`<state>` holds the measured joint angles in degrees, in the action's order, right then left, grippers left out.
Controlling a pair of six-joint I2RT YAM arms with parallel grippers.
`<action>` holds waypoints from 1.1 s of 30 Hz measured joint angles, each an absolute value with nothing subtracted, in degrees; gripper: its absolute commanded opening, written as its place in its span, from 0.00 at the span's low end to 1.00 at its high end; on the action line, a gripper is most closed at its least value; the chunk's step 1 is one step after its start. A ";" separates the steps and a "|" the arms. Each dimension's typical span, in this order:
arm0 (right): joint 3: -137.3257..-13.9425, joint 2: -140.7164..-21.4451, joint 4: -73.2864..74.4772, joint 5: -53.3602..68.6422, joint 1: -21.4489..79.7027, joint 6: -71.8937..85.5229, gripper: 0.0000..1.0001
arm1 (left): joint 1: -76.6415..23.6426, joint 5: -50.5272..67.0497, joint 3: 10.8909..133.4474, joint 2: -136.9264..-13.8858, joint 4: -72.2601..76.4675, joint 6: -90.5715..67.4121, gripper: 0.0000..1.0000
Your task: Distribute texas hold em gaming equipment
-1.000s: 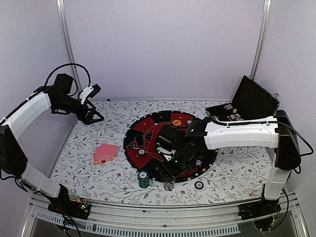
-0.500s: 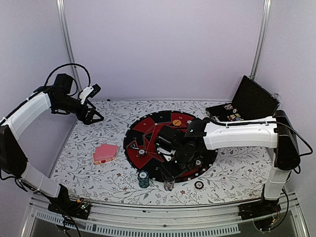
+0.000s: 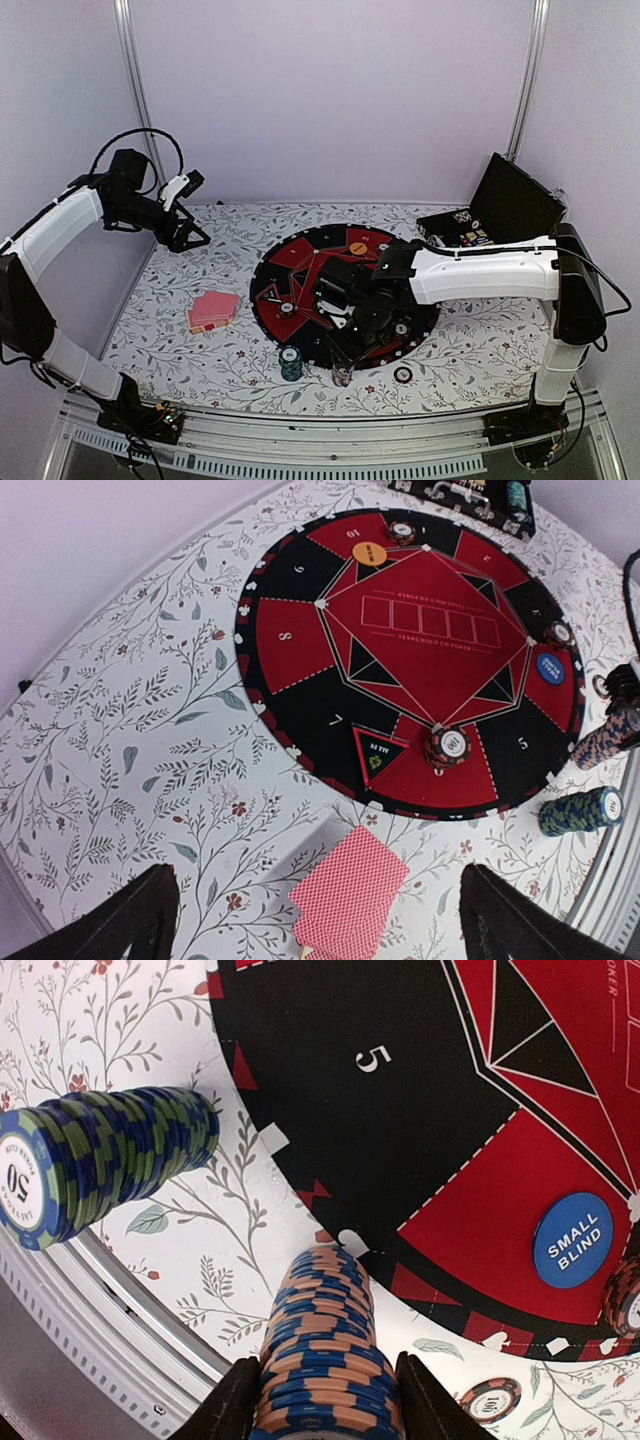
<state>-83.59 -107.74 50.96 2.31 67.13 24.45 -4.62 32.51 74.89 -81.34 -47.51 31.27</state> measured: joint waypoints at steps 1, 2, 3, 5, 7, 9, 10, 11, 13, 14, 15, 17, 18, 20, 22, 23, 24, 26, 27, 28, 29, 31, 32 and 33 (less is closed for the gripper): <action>-83.61 -107.74 50.98 2.28 67.13 24.47 0.43 | -4.62 32.51 74.91 -81.34 -47.48 31.27 1.00; -83.61 -107.74 51.00 2.26 67.13 24.51 0.43 | -4.62 32.51 74.94 -81.34 -47.51 31.27 1.00; -83.61 -107.74 51.03 2.24 67.13 24.49 0.42 | -4.62 32.51 74.96 -81.34 -47.48 31.27 1.00; -83.66 -107.74 51.13 2.17 67.13 24.45 0.41 | -4.62 32.51 75.05 -81.34 -47.51 31.27 1.00; -83.72 -107.74 51.35 2.04 67.13 24.47 0.41 | -4.62 32.51 75.07 -81.34 -47.51 31.27 1.00; -83.79 -107.74 51.59 2.02 67.13 24.45 0.40 | -4.62 32.51 75.07 -81.34 -47.51 31.27 1.00; -83.85 -107.74 51.81 2.00 67.13 24.45 0.40 | -4.62 32.53 75.09 -81.34 -47.51 31.27 1.00; -83.96 -107.74 52.18 1.98 67.13 24.45 0.40 | -4.62 32.53 75.09 -81.34 -47.51 31.24 1.00; -84.07 -107.74 52.80 1.83 67.13 24.45 0.39 | -4.62 32.53 75.18 -81.34 -47.53 31.24 1.00; -84.23 -107.74 53.12 1.78 67.13 24.45 0.38 | -4.62 32.53 75.22 -81.34 -47.53 31.24 1.00; -84.47 -107.74 53.56 1.69 67.13 24.45 0.38 | -4.62 32.53 75.29 -81.34 -47.53 31.24 1.00; -85.08 -107.72 54.33 1.58 67.13 24.45 0.38 | -4.62 32.53 75.44 -81.34 -47.53 31.24 1.00; -85.49 -107.70 54.63 1.34 67.13 24.45 0.37 | -4.62 32.53 75.57 -81.34 -47.55 31.27 1.00; -86.28 -107.63 55.24 0.51 67.13 24.47 0.37 | -4.62 32.56 75.77 -81.34 -47.55 31.24 1.00; -87.13 -107.53 55.75 -0.40 67.13 24.45 0.37 | -4.62 32.56 75.92 -81.34 -47.55 31.24 1.00; -87.39 -107.42 55.86 -0.82 67.11 24.47 0.36 | -4.62 32.56 75.96 -81.34 -47.55 31.24 1.00; -87.57 -107.31 55.96 -1.17 67.02 24.47 0.35 | -4.62 32.58 76.01 -81.34 -47.55 31.24 1.00; -87.59 -106.98 56.03 -1.69 66.46 24.45 0.34 | -4.62 32.58 76.03 -81.34 -47.55 31.24 1.00; -87.50 -106.85 56.03 -1.83 66.13 24.45 0.33 | -4.62 32.58 76.03 -81.34 -47.55 31.24 1.00; -87.22 -106.59 55.81 -1.89 65.63 24.45 0.33 | -4.62 32.58 76.03 -81.34 -47.55 31.24 1.00; -86.48 -106.13 55.31 -1.93 64.77 24.45 0.33 | -4.62 32.56 76.03 -81.34 -47.55 31.24 1.00; -84.90 -105.06 54.76 -2.04 62.65 24.40 0.33 | -4.62 32.56 76.03 -81.34 -47.57 31.24 1.00; -84.03 -104.44 54.65 -2.17 61.12 24.38 0.33 | -4.62 32.56 76.05 -81.34 -47.57 31.24 1.00; -83.24 -103.85 54.43 -2.35 59.44 24.29 0.33 | -4.62 32.56 76.05 -81.34 -47.57 31.24 1.00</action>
<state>-83.24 -103.85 54.43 -2.35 59.44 24.29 -4.62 32.56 76.05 -81.34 -47.57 31.24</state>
